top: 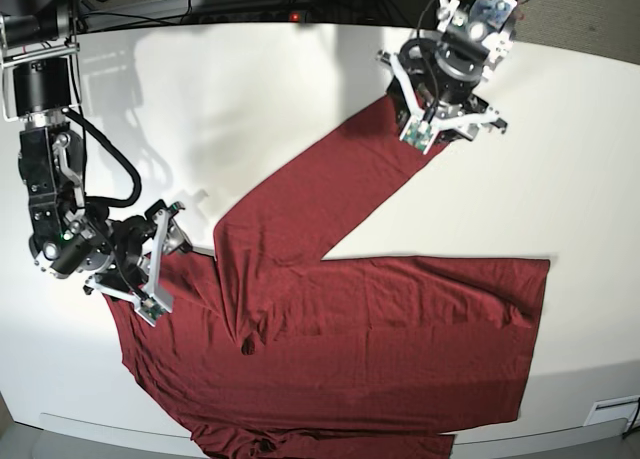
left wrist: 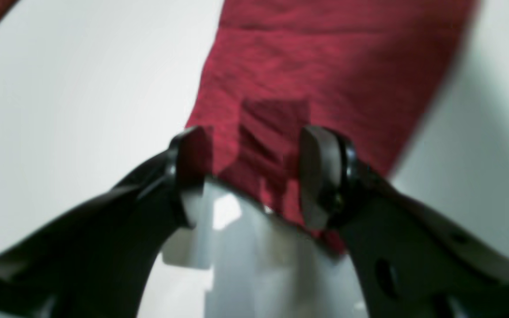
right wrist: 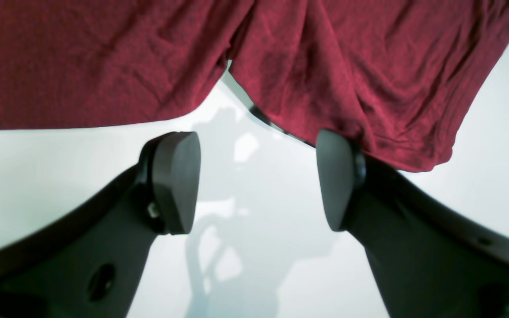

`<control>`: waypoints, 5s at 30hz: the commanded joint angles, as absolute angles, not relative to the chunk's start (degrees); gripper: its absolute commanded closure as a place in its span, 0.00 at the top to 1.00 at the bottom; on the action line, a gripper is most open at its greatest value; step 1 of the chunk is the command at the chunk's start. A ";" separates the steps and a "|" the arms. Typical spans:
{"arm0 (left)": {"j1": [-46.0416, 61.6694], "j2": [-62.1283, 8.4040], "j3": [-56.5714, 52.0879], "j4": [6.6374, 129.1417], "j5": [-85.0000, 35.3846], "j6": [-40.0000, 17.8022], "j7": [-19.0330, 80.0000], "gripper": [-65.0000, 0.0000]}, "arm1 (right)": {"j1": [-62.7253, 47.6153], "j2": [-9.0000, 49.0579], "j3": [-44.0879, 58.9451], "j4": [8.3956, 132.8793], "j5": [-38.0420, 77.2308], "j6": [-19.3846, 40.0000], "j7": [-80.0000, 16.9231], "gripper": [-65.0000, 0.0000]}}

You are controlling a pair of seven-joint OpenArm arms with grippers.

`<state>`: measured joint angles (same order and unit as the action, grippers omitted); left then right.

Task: Fold the T-shirt properly
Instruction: 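Lift the sleeve cuff with the left gripper and stretch it out, then fold the shirt body over with the left gripper toward the right gripper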

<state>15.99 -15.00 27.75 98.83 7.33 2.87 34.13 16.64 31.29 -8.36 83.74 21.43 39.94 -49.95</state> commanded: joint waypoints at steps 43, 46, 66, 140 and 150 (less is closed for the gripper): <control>15.25 -24.32 27.79 107.83 3.22 2.81 42.04 0.50 | 18.02 32.21 -7.90 84.64 21.69 40.00 -49.19 0.62; 15.27 -24.29 27.79 103.83 2.15 2.83 42.04 0.50 | 18.02 32.21 -7.90 84.64 21.69 40.00 -49.36 0.62; 15.25 -23.99 27.79 104.16 3.14 0.84 50.57 0.00 | 17.91 29.15 -7.90 82.98 25.74 37.82 -46.30 0.62; 10.87 -23.97 27.79 107.15 24.01 2.39 43.66 0.00 | 28.40 21.56 -7.90 65.14 9.43 29.95 -33.06 0.00; 0.25 -23.99 27.79 107.13 23.79 2.39 44.23 0.00 | 29.69 21.56 -7.88 65.12 9.45 27.86 -32.03 0.00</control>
